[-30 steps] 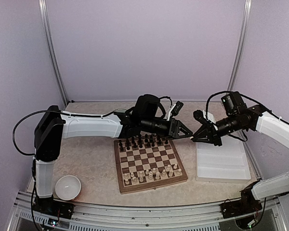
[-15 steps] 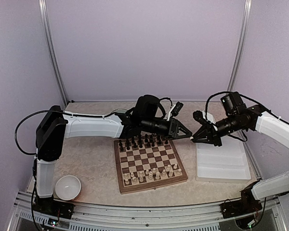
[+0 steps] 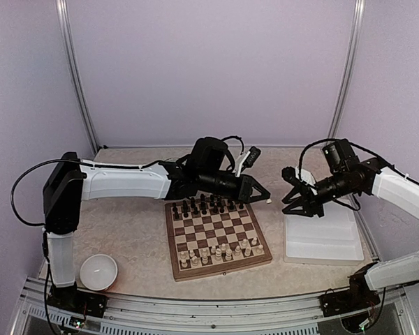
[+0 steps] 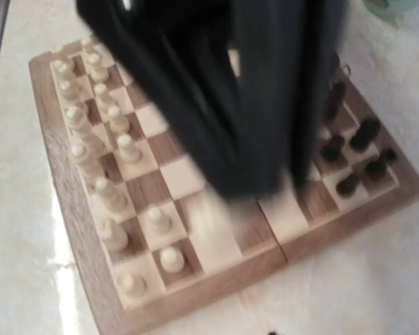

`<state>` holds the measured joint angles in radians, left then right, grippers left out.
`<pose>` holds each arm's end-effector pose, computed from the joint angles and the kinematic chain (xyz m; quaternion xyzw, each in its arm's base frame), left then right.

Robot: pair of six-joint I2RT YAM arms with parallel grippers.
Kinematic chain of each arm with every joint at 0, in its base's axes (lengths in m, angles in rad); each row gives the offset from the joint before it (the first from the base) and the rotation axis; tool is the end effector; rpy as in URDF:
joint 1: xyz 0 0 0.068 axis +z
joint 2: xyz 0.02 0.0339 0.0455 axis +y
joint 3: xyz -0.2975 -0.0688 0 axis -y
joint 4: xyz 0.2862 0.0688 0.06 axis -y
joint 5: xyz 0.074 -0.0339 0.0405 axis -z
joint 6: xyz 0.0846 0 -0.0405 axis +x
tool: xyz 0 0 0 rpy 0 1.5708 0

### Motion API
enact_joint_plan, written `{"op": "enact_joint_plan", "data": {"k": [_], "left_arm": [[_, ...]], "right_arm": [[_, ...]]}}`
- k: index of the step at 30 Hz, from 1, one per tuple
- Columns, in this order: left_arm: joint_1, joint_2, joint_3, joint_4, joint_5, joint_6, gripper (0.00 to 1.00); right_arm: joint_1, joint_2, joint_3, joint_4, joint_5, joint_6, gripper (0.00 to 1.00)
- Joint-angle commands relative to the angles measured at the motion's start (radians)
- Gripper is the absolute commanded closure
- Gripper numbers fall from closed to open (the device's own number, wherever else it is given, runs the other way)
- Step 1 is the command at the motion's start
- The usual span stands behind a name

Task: Set up the chess pieces on the board
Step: Pass from the right arm to the left, then place the pawn at f1.

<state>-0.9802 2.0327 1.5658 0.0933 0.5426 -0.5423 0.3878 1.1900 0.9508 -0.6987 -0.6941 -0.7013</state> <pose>0.2820 -0.4990 0.2511 0.3203 0.7441 -0.5348 0.2403 0.2424 0.1575 0.2681 -0.5535 0.7096 0.2736 0.3395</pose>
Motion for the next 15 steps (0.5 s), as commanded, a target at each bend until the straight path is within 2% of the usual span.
{"op": "enact_joint_plan", "data": {"k": [1,8,15], "left_arm": [[-0.008,-0.123,-0.083,-0.077,-0.182,0.221,0.87],[-0.073,-0.22,-0.23,-0.09,-0.425,0.463,0.87],[-0.079,-0.224,-0.31,-0.079,-0.448,0.494,0.87]], "right_arm": [[-0.083,-0.032,-0.073,0.043,0.02,0.022,0.65],[-0.202,-0.046,-0.202,0.226,0.049,0.104,0.65],[-0.221,-0.04,-0.221,0.253,0.09,0.105,0.64]]}}
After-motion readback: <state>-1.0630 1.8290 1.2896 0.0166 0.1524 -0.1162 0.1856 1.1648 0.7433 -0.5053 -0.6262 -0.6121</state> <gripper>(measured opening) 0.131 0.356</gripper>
